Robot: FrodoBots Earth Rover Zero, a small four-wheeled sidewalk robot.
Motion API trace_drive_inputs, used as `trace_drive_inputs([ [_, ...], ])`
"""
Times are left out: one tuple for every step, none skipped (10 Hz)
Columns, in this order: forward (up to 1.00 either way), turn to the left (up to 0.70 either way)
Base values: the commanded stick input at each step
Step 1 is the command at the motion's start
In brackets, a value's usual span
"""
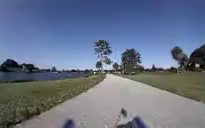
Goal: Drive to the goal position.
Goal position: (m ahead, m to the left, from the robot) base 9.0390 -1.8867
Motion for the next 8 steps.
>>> trace_drive_inputs([
  [0.85, 0.0],
  [0.85, 0.0],
  [0.85, 0.0],
  [0.85, 0.0],
  [0.85, 0.0],
  [0.85, 0.0],
  [0.85, 0.0],
  [0.85, 0.0],
])
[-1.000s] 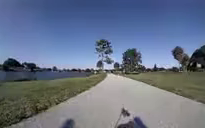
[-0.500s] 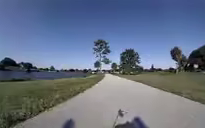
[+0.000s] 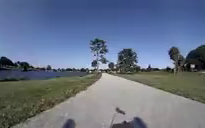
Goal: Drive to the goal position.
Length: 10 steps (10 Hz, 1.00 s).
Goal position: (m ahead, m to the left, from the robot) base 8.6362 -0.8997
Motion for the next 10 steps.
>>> trace_drive_inputs([
  [0.85, 0.0],
  [0.85, 0.0],
  [0.85, 0.0],
  [0.85, 0.0],
  [0.85, 0.0],
  [0.85, 0.0],
  [0.85, 0.0],
  [0.85, 0.0],
  [0.85, 0.0],
  [0.85, 0.0],
])
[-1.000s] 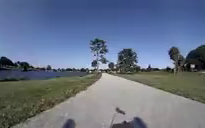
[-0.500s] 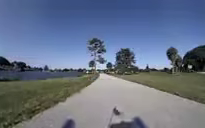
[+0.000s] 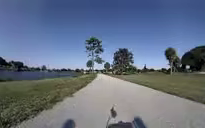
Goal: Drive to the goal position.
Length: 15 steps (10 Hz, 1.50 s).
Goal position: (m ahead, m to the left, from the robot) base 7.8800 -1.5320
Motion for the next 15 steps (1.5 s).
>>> trace_drive_inputs([
  [0.85, 0.34],
  [0.85, 0.34],
  [0.85, 0.28],
  [0.85, 0.0],
  [0.85, 0.0],
  [0.85, 0.0],
  [0.85, 0.0],
  [0.85, 0.0],
  [0.85, 0.0],
  [0.85, 0.0],
  [0.85, 0.0],
  [0.85, 0.0],
  [0.85, 0.0],
  [0.85, 0.0],
  [0.85, 0.0],
])
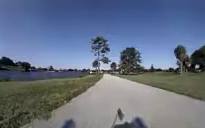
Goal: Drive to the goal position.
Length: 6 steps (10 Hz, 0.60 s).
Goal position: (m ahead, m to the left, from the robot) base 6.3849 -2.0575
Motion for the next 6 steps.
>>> trace_drive_inputs([
  [0.85, 0.0],
  [0.85, 0.0],
  [0.85, 0.0],
  [0.85, 0.0],
  [0.85, 0.0],
  [0.85, 0.0],
])
